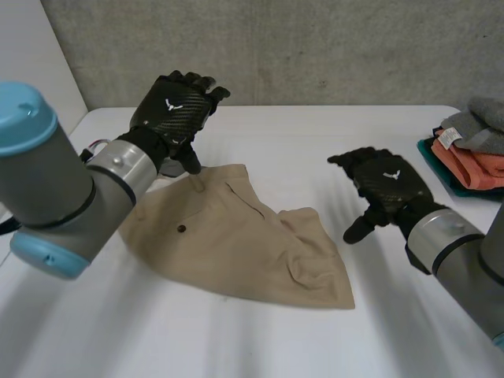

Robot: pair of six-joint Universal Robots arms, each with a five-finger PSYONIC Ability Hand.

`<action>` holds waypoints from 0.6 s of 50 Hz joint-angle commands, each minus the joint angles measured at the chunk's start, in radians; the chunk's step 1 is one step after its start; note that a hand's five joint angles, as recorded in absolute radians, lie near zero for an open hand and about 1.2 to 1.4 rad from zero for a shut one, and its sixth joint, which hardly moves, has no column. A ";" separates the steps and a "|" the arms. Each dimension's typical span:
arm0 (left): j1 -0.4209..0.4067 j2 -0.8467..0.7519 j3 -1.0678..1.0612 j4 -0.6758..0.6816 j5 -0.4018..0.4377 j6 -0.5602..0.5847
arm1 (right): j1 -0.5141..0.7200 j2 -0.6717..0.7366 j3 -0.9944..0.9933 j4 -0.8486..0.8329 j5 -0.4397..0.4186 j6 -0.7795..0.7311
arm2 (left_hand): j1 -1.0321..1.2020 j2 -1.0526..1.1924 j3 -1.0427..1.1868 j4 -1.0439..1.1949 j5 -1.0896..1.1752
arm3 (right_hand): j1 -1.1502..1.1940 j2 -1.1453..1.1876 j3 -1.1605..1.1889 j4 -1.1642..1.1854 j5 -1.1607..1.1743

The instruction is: Fold the laundry.

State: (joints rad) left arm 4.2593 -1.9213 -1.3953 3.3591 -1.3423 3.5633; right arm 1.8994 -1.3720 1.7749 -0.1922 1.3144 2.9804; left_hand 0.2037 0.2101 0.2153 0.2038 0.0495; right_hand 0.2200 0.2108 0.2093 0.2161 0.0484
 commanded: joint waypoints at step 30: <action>0.054 -0.840 1.076 -0.667 0.167 0.500 | 0.021 0.142 -0.003 -0.049 0.031 -0.089 | 0.822 0.815 0.810 0.822 0.802 | -0.045 -0.036 -0.035 -0.042 -0.048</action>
State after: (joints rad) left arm 4.3211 -2.7417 -0.3091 2.6901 -1.1343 3.9851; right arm 1.9230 -1.2431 1.7760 -0.2334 1.3453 2.9033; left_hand 0.5763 0.5598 0.5584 0.5627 0.3852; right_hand 0.2201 0.2108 0.2093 0.2161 0.0484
